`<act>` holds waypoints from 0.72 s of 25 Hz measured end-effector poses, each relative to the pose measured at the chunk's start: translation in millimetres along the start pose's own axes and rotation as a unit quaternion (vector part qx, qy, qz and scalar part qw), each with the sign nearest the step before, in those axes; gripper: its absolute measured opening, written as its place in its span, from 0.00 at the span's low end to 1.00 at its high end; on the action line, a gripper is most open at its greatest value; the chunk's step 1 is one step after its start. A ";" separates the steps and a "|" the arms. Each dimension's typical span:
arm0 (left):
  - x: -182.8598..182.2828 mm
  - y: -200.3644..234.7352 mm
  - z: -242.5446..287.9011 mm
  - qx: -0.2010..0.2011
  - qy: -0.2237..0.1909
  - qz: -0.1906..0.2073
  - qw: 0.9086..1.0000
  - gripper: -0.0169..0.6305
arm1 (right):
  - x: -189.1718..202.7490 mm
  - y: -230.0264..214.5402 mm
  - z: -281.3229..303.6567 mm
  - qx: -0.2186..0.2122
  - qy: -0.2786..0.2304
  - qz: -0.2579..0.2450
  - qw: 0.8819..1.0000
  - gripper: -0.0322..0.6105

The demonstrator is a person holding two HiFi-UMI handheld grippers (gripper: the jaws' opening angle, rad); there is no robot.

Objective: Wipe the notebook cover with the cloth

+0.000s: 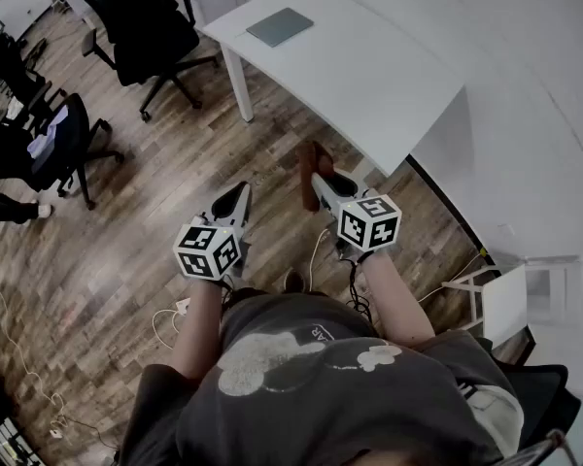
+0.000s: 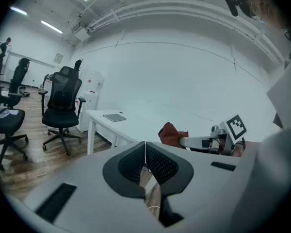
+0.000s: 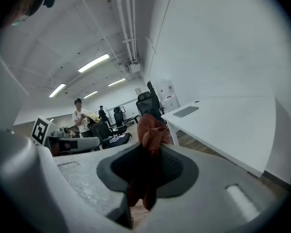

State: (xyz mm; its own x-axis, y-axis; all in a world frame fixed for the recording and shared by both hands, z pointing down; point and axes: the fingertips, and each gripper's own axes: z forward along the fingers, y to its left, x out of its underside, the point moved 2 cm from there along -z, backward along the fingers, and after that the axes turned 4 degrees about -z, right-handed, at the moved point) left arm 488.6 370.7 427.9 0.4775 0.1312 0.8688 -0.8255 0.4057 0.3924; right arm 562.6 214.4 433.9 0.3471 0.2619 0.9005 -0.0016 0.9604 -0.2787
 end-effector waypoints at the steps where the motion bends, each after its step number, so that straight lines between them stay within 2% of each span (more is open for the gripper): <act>1: -2.7 1.9 0.5 -0.003 -0.004 0.001 1.000 0.02 | -4.8 1.4 2.0 -0.002 -0.004 -0.007 1.000 0.18; 5: -7.8 8.7 -3.9 -0.012 -0.015 0.005 1.000 0.02 | -14.3 6.6 5.0 -0.004 -0.014 -0.021 1.000 0.18; 18: 2.4 15.5 -43.9 -0.054 -0.032 0.004 0.998 0.02 | -4.5 20.9 -3.7 -0.020 -0.024 -0.012 0.999 0.18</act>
State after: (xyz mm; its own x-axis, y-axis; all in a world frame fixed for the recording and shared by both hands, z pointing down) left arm 490.1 417.0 422.8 0.4488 0.0781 0.8902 -0.7899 0.5006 0.3543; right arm 564.5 232.9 422.8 0.3020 0.2441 0.9215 0.0433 0.9621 -0.2691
